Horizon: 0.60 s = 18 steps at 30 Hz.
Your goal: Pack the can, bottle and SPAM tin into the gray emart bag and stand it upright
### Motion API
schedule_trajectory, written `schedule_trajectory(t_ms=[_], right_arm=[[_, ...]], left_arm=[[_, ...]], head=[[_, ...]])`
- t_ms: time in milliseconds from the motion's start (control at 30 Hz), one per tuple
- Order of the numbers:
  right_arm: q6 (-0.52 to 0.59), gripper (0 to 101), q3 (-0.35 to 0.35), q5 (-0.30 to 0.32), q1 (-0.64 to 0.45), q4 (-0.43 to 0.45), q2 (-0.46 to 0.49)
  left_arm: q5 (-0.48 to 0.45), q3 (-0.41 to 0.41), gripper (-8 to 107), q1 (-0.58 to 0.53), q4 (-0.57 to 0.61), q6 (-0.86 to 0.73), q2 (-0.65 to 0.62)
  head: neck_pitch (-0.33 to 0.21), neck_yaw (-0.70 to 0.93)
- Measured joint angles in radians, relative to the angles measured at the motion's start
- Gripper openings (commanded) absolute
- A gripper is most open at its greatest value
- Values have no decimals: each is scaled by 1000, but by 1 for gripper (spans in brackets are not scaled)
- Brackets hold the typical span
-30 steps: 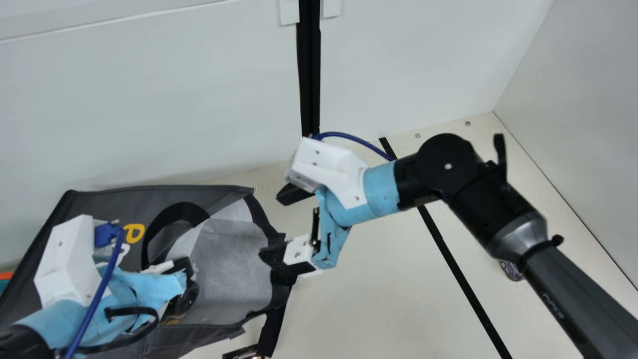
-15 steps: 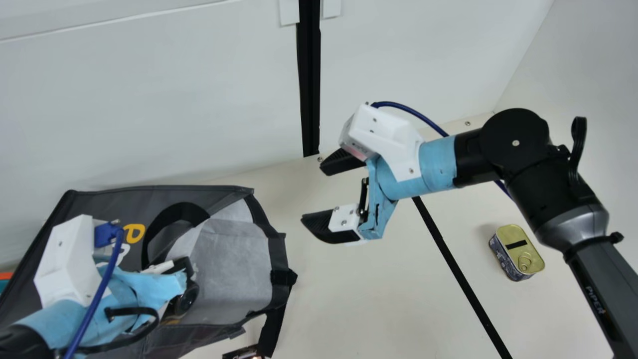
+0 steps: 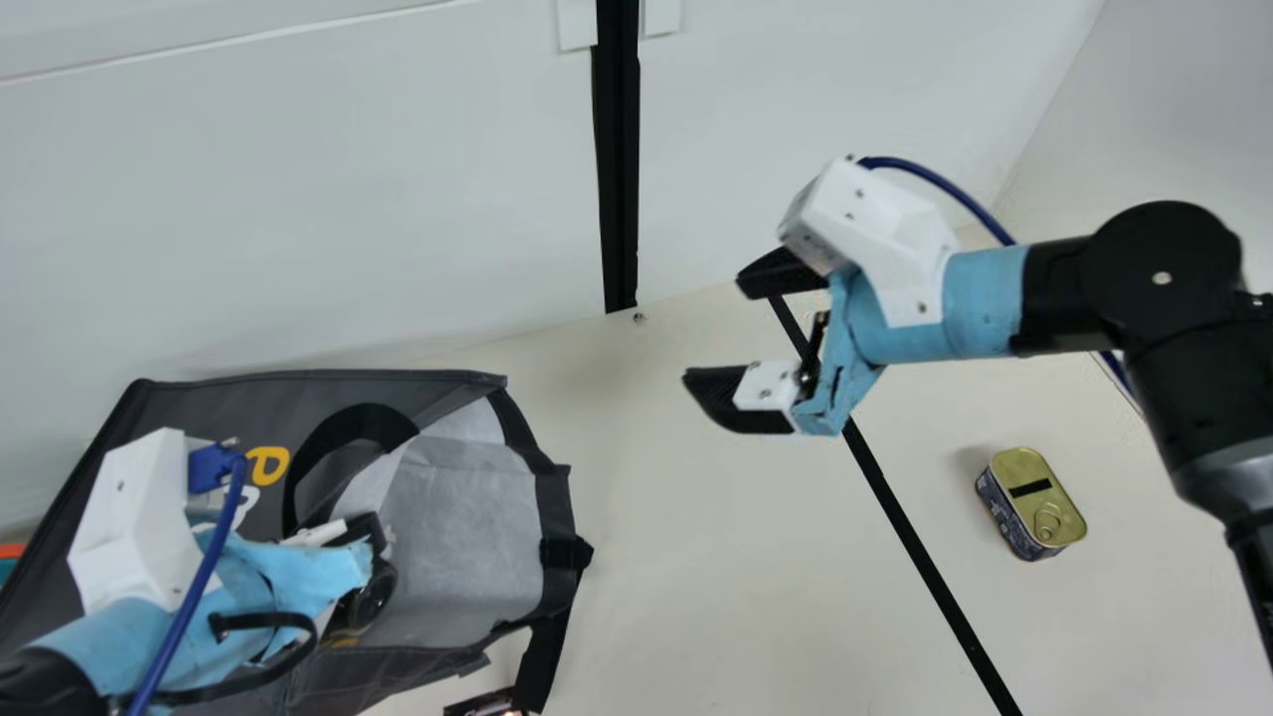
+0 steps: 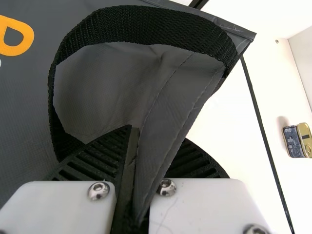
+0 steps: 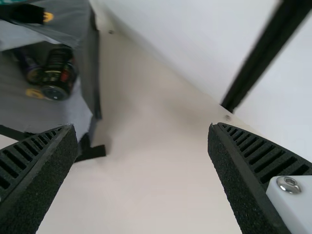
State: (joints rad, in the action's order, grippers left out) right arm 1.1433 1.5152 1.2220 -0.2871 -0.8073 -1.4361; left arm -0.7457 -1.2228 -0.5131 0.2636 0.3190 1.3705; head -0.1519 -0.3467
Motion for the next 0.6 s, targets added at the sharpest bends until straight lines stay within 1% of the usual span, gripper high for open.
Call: schedule_trajectory(t_ms=[100,433,600], right_arm=[[-35,95,3,-9,-33,32,24],[-179,95,-51,-128,-70,180,117],[-266,95,-69,-166,-94,262,164]], left_arm=[[0,0,-8,0,0,0,0],[0,0,-8,0,0,0,0],[0,0,-8,0,0,0,0]], head=[[0,-2],[0,-2],[0,-2]])
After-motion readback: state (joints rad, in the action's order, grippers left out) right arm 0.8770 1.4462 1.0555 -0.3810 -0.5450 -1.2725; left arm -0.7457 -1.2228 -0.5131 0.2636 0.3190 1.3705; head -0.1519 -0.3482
